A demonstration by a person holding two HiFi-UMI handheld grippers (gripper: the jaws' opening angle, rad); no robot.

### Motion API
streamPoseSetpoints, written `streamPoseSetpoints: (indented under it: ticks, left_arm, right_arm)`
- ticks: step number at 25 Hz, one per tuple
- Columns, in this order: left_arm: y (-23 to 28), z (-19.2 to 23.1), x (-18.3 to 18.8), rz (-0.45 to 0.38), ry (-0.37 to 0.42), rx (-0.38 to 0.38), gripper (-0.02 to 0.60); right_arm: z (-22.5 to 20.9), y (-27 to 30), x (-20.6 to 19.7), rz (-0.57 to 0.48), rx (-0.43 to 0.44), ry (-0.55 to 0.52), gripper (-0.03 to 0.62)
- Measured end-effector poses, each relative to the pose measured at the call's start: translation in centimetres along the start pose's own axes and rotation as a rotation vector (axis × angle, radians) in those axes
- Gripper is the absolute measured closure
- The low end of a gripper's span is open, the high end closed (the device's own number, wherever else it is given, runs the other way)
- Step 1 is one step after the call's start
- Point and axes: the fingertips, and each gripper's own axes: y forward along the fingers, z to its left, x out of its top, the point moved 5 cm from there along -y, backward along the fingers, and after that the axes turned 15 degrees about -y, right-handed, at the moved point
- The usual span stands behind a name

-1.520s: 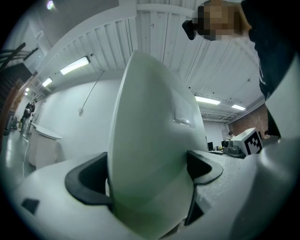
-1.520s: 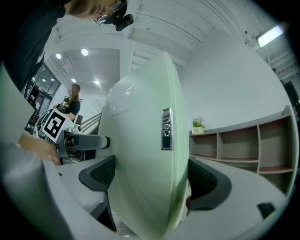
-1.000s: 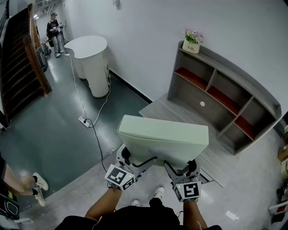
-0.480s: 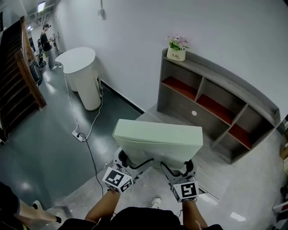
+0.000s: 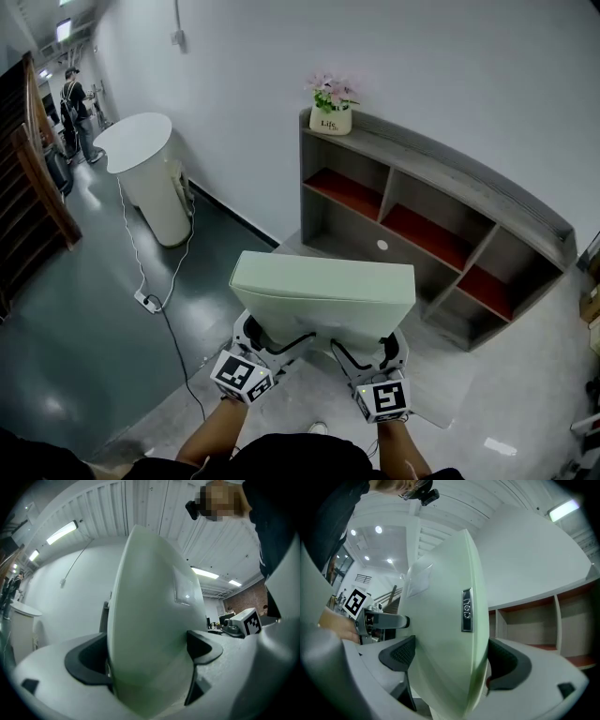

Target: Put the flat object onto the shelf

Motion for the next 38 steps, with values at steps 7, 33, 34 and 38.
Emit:
streamPoseSetpoints:
  ticks: [7, 33, 34, 38]
  left_arm:
    - [3.7, -0.8, -0.6, 0.014, -0.008, -0.017, 0.065]
    - [20.5, 4.1, 4.0, 0.027, -0.007, -0.356, 0.066]
    - [21.2, 4.3, 4.4, 0.025, -0.002, -0.379, 0.066]
    - [23.5, 4.3, 5.9, 0.025, 0.005, -0.452, 0.064]
  right_arm:
    - [-3.4, 0.1, -1.0, 0.003, -0.020, -0.001, 0.132]
    - [-13.0, 7.5, -0.9, 0.075, -0.353, -0.056, 0.132]
    - [-13.3, 7.8, -0.7, 0.076, -0.375, -0.059, 0.132]
    - [-14.4, 8.4, 0.5, 0.086, -0.453, -0.077, 0.132]
